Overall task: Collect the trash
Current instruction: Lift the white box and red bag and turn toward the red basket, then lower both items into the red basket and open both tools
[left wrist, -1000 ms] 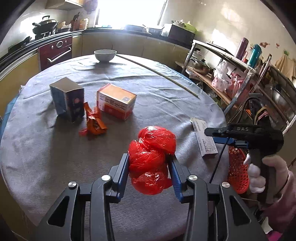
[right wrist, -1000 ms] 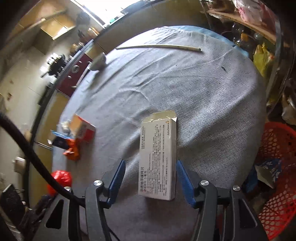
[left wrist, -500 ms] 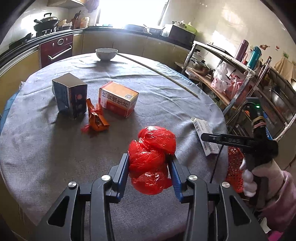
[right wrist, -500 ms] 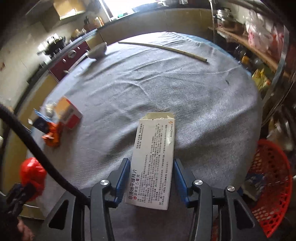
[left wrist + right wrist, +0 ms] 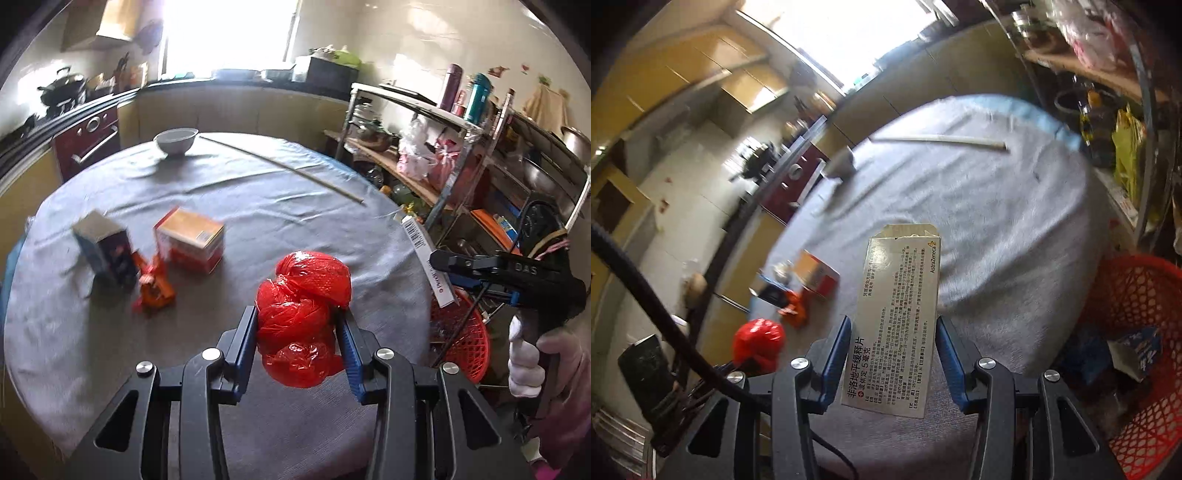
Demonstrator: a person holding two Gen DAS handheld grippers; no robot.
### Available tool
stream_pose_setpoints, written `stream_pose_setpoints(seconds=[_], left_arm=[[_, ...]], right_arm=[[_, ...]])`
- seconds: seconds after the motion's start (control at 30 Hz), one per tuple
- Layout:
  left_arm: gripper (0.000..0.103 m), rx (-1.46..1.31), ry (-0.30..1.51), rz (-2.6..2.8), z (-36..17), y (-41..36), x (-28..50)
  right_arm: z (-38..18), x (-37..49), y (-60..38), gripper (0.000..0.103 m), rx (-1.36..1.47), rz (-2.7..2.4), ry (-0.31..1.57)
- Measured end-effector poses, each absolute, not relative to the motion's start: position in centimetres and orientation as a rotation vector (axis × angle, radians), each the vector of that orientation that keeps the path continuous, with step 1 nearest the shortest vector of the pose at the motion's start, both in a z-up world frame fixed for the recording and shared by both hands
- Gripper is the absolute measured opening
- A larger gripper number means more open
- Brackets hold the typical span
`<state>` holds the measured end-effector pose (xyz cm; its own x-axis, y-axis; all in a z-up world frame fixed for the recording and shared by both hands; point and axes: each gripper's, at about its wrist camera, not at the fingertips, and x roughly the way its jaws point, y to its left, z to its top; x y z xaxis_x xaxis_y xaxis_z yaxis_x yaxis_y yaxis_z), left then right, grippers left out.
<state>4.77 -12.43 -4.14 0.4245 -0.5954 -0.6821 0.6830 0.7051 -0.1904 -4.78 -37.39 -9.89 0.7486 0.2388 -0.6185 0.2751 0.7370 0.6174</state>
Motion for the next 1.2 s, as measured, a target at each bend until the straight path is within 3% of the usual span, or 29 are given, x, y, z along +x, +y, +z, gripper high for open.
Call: stream_pose_setpoints(seconds=[0.5, 1.03, 1.1, 1.2], left_arm=[[0.044, 0.268, 0.715, -0.99, -0.8, -21.5, 0.8], [0.044, 0.502, 0.83, -1.202, -6.2, -32.4, -5.2], [0.047, 0.541, 0.841, -1.209, -7.1, -33.4, -5.8], [0.06, 0.559, 0.849, -1.203, -7.7, -33.6, -6.1]], right_arm=[[-6.3, -13.2, -43.0, 0.05, 0.756, -0.126, 0.547], [-13.7, -23.0, -49.9, 0.052, 0.957, -0.361, 0.602], [-14.7, -23.6, -50.3, 0.053, 0.989, -0.373, 0.609], [-15.8, -23.8, -50.9, 0.054, 1.037, -0.38, 0.638]])
